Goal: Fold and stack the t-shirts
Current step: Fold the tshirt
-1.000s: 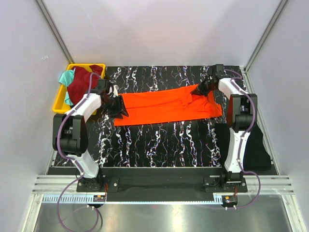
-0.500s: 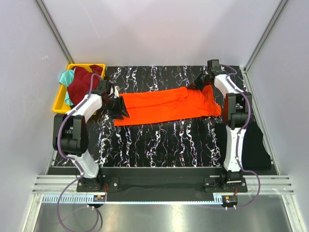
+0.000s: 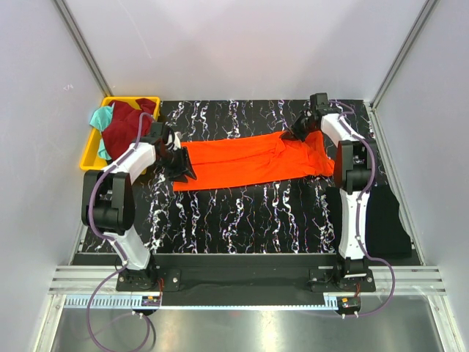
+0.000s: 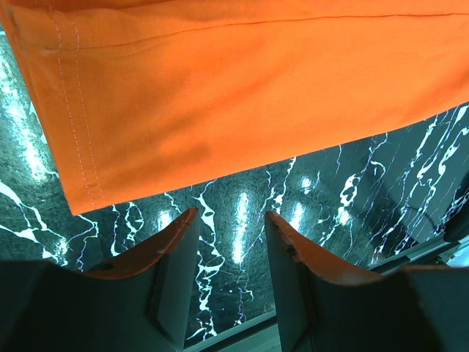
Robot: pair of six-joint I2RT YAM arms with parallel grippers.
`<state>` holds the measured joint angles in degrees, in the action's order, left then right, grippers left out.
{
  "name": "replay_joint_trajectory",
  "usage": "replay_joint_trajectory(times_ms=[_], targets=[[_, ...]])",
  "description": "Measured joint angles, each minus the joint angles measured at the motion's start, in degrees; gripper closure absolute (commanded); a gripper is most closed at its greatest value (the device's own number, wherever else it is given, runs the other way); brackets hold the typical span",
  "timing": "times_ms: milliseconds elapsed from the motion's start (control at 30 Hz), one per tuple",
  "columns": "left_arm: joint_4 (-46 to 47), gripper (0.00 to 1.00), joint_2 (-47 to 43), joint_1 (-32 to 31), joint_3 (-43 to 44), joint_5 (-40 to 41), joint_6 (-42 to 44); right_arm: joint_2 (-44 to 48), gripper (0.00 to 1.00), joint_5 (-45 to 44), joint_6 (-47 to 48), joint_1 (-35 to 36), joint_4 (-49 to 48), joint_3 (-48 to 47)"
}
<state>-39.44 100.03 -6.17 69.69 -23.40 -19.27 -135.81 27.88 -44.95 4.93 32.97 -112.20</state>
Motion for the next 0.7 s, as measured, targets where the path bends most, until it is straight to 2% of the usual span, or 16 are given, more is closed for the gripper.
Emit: replay_joint_trajectory(times_ms=[67, 100, 200, 233, 300, 333, 367, 500, 700], targets=[[0.0, 0.54, 0.0, 0.0, 0.0, 0.0, 0.0, -1.3, 0.97, -0.2, 1.3, 0.0, 1.2, -1.8], [0.0, 0.54, 0.0, 0.0, 0.0, 0.0, 0.0, -2.1, 0.93, -0.2, 1.9, 0.0, 1.8, -2.9], [0.1, 0.54, 0.0, 0.0, 0.0, 0.0, 0.0, -4.4, 0.78, -0.1, 4.0, 0.0, 4.5, -6.8], [0.1, 0.54, 0.1, 0.0, 0.0, 0.0, 0.0, -4.8, 0.69, 0.0, 4.8, 0.0, 5.6, -7.8], [0.1, 0.54, 0.3, 0.0, 0.0, 0.0, 0.0, -4.8, 0.61, -0.1, 6.7, -0.1, 8.2, -8.8], [0.1, 0.54, 0.4, 0.0, 0.1, 0.0, 0.0, -4.3, 0.50, -0.6, 7.9, -0.3, 9.4, -8.8], [0.0, 0.54, 0.6, 0.0, 0.2, 0.0, 0.0, -3.5, 0.47, -1.3, 8.6, -0.4, 10.3, -8.5], [0.0, 0.55, 2.4, 0.2, 2.2, 0.2, 0.0, 6.6, 0.47, -4.7, 12.7, -2.6, 13.3, 1.0], [0.6, 0.55, 6.6, 1.1, 4.9, 1.4, -0.7, 26.9, 0.51, -10.5, 18.4, -13.0, 14.8, 19.1]])
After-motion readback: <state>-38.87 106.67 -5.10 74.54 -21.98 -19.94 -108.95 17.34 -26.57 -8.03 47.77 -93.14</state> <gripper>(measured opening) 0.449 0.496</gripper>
